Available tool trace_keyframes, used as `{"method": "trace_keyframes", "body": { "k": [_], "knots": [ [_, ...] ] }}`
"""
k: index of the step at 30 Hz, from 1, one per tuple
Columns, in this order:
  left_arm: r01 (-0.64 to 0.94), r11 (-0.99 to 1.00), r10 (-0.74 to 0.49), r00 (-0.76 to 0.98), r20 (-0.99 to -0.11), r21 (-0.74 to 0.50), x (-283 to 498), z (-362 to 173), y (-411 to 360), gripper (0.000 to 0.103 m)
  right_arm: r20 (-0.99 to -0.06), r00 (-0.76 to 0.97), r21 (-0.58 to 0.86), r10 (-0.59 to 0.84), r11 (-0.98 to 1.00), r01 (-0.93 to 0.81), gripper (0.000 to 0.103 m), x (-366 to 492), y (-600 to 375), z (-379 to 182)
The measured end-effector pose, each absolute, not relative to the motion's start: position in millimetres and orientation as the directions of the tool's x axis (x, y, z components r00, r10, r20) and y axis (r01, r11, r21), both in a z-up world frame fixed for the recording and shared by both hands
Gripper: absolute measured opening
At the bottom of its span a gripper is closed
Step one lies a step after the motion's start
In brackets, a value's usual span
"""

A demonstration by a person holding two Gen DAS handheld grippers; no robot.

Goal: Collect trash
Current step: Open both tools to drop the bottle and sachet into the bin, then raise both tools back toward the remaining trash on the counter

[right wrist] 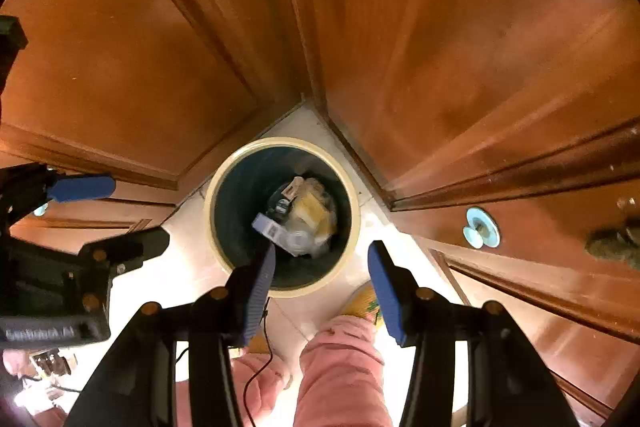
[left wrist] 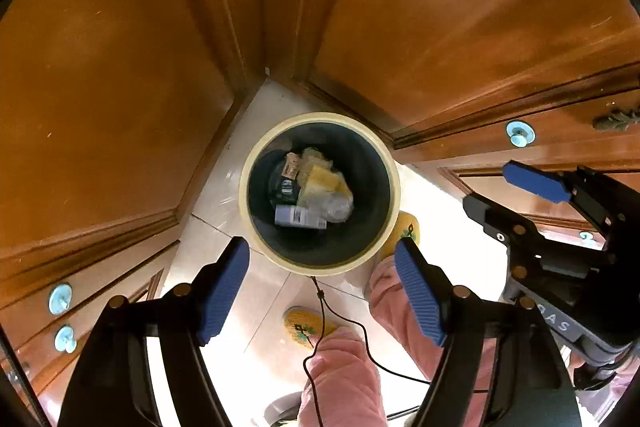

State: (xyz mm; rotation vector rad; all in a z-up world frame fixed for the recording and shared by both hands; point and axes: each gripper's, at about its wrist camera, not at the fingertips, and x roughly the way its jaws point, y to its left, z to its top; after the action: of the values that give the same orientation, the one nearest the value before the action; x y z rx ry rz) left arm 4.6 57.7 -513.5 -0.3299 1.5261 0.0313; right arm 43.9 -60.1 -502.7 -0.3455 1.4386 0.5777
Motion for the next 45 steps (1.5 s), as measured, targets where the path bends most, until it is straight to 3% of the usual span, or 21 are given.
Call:
{"method": "trace_keyframes", "body": {
  "k": [11,21,32,45],
  "knots": [
    [-0.25,0.953,-0.139,0.138,-0.981,-0.17,-3,-499,53,0.074,-0.979,0.041,0.14,0.197,0.813,-0.565,0.049,31,-54,-482],
    [-0.254,0.952,-0.127,0.188,-0.974,-0.173,-8,-445,53,0.074,-0.968,0.061,0.168,0.245,0.806,-0.567,0.049,24,-57,-437],
    [-0.241,0.958,-0.084,0.289,-0.954,-0.157,-14,-327,48,0.074,-0.94,0.137,0.183,0.312,0.802,-0.569,0.049,27,-76,-332],
    [-0.082,0.989,-0.07,0.49,-0.869,-0.125,14,-183,10,0.074,-0.855,0.375,0.106,0.359,0.828,-0.551,0.049,41,-116,-203]
  ]
}}
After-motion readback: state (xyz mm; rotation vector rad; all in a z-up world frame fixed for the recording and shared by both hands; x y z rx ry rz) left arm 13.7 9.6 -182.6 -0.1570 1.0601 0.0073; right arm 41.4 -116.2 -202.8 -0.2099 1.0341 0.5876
